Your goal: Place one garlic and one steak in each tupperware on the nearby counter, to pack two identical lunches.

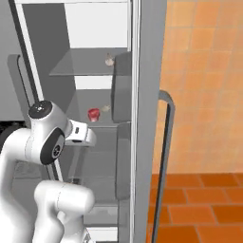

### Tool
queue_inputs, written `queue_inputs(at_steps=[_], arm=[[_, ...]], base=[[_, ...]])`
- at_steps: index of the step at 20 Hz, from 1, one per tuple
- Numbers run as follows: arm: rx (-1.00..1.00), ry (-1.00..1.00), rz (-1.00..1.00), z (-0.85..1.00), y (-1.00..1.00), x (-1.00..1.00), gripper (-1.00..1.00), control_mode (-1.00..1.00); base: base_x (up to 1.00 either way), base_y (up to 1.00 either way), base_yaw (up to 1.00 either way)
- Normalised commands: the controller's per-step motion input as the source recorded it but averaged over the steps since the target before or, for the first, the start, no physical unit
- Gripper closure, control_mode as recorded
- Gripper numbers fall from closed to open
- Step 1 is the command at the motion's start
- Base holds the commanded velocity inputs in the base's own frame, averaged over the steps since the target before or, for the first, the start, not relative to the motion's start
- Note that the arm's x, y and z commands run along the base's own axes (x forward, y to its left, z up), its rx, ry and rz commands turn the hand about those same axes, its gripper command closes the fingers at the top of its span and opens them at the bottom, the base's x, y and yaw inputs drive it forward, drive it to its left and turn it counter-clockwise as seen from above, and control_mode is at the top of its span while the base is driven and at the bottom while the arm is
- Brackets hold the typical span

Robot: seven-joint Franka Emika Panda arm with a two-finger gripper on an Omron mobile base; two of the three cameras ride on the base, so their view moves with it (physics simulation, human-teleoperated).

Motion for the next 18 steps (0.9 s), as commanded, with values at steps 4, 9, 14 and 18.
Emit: queue_inputs(at_steps=[4,9,14,18], arm=[[0.0,0.0,0.0,0.0,0.0,0.0,-1.0,1.0],[0.0,0.0,0.0,0.0,0.0,0.0,-1.0,1.0],[0.0,0.0,0.0,0.0,0.0,0.0,-1.0,1.0],[0.0,-0.06,0.0,-0.18,0.0,0.25,-1.0,-1.0]], base=[[0.44,-0.24,0.16],[0.6,0.0,0.17],[0.25,0.0,0.11],[0.01,0.0,0.0]])
